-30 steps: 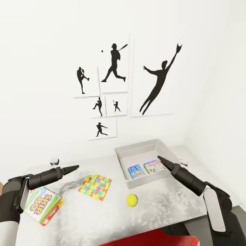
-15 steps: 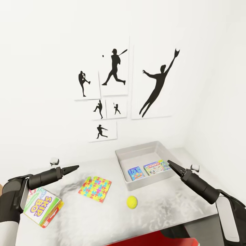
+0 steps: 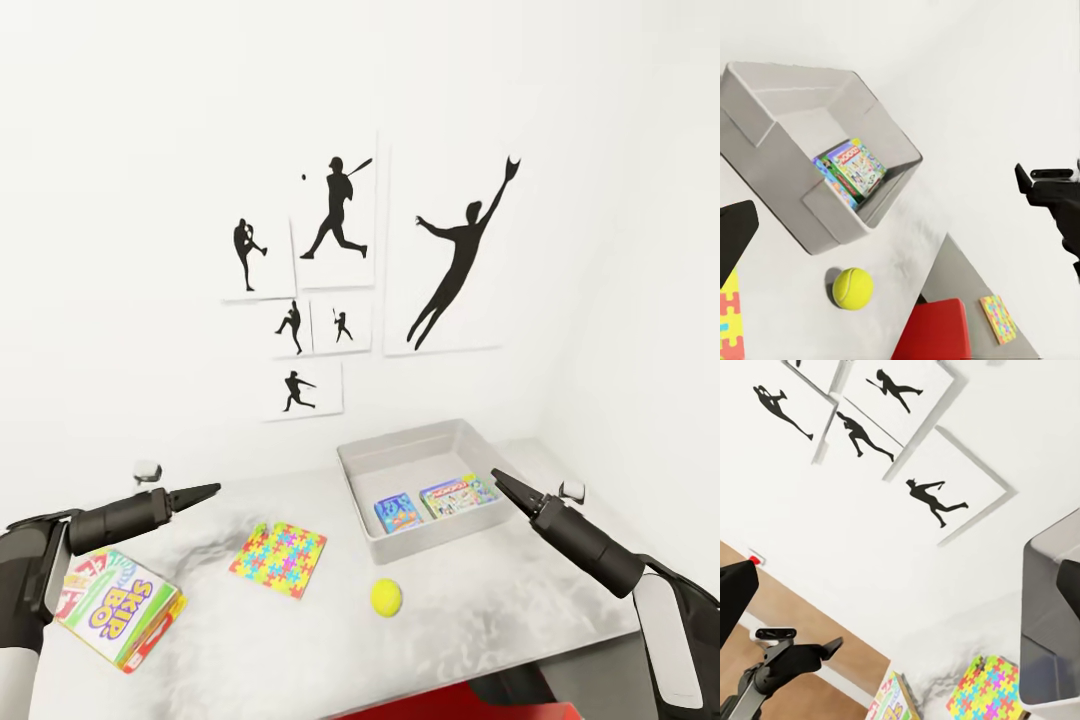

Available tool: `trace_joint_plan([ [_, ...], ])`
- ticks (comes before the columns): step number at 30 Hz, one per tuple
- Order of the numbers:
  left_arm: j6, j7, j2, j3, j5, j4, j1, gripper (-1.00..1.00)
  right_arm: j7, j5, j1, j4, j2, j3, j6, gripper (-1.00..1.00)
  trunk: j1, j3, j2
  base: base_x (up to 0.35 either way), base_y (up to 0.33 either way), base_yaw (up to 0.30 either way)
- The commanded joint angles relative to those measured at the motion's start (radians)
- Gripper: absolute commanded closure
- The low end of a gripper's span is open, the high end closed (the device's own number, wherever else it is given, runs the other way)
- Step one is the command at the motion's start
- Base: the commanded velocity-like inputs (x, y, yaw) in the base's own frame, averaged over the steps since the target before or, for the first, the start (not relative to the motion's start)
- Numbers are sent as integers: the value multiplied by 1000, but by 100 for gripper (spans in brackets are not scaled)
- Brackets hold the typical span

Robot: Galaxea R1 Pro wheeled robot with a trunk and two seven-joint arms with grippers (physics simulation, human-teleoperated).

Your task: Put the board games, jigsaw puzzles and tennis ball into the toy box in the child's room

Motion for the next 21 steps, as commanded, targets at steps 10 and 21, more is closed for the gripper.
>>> trace_joint_plan([
  [10, 8, -24, 9, 0, -5, 0, -1, -100, 3, 7, -1, 2, 1, 0, 3, -100, 1, 14, -2, 0, 0, 19],
  [21, 8, -25, 10, 0, -5, 0, -1, -100, 3, 10, -1, 4, 1, 0, 3, -100, 1, 32, -2, -14, 0, 89],
])
